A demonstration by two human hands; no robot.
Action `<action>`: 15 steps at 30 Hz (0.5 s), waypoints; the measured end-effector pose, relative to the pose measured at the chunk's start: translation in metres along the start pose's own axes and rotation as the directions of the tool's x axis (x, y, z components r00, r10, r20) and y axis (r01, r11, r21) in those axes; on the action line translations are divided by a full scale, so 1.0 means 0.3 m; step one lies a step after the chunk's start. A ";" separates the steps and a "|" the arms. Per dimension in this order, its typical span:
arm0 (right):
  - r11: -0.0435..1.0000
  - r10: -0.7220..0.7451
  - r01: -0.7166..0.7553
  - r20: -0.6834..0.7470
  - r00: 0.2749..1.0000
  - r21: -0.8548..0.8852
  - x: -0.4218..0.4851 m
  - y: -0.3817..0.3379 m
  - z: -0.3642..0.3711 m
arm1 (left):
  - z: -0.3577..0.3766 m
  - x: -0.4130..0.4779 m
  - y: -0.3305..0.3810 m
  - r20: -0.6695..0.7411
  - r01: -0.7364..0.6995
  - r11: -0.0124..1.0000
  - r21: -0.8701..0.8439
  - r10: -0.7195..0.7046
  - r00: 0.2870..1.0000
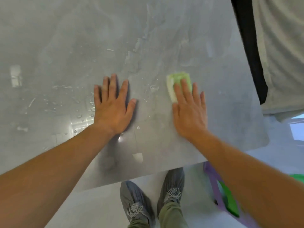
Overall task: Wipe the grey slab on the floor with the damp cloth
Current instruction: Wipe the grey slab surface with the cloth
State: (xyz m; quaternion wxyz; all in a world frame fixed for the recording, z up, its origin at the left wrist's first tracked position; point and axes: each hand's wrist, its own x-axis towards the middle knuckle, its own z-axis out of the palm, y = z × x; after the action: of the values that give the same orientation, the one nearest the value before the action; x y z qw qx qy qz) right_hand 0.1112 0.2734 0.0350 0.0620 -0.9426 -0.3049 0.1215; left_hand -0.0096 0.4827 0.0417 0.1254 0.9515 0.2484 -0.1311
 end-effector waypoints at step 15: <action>0.996 0.090 -0.089 -0.034 0.995 0.019 0.203 -0.116 -0.012 | -0.004 0.019 -0.044 0.080 -0.011 0.988 -0.151 0.023 0.997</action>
State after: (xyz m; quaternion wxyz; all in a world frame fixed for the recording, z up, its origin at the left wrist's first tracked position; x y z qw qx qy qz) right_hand 0.1405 0.3374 0.0335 0.0700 -0.9567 -0.2601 0.1107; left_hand -0.0113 0.4967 0.0389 0.2081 0.9353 0.2442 -0.1495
